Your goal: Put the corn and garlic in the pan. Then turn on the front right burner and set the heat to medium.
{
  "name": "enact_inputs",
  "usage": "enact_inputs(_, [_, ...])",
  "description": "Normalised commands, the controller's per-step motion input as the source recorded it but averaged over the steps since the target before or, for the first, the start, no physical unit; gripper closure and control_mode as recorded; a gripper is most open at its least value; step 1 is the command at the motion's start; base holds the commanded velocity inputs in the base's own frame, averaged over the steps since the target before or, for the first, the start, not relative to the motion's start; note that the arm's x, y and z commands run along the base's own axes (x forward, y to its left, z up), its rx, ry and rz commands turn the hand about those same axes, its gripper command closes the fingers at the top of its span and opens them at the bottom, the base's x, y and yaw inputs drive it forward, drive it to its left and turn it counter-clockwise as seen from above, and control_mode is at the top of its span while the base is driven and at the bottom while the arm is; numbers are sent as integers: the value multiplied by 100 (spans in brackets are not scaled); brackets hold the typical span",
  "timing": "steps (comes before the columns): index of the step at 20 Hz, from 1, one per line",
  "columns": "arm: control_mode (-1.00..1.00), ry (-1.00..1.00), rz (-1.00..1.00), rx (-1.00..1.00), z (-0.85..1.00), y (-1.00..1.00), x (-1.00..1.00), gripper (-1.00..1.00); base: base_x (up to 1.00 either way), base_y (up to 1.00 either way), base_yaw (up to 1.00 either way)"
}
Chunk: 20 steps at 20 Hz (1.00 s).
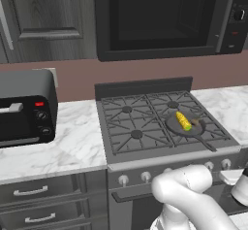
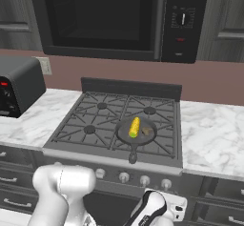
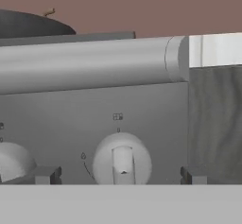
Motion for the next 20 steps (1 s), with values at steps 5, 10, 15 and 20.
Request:
enact_inputs(5, [-100,0,0,0,0,0,26,-100,0,0,0])
enact_inputs(10, [-100,0,0,0,0,0,22,-100,0,0,0])
enact_inputs(15, [-100,0,0,0,-6,-5,5,-100,0,0,0])
enact_inputs(20, [-100,0,0,0,-12,-6,0,-100,0,0,0])
